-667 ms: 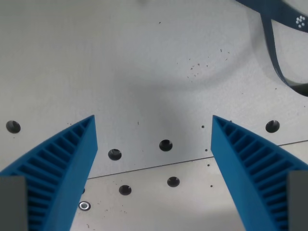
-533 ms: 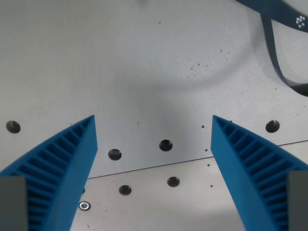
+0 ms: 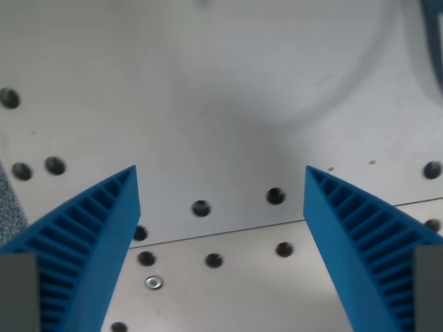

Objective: Move in base positive y

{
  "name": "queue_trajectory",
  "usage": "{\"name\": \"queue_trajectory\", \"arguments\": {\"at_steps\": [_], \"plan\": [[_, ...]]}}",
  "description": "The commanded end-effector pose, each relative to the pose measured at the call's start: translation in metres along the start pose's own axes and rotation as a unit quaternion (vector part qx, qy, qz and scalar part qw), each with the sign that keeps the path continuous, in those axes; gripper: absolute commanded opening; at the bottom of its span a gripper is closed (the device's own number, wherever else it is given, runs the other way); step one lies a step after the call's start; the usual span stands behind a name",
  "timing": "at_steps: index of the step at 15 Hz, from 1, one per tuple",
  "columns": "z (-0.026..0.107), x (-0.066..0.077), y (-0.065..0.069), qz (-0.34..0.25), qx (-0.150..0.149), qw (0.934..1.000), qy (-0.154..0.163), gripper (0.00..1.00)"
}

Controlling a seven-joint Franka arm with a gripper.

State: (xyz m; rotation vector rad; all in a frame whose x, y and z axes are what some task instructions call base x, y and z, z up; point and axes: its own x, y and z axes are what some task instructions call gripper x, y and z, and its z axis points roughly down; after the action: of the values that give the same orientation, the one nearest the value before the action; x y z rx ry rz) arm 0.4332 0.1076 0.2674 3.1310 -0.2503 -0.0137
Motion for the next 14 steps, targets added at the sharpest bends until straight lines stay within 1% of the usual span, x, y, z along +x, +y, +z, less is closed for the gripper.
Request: {"name": "queue_trajectory", "arguments": {"at_steps": [1, 14], "plan": [[-0.001, -0.002, -0.014, 0.007, -0.001, 1.0, 0.002, 1.0], [-0.001, -0.021, -0.079, 0.007, -0.001, 1.0, 0.002, 1.0]]}}
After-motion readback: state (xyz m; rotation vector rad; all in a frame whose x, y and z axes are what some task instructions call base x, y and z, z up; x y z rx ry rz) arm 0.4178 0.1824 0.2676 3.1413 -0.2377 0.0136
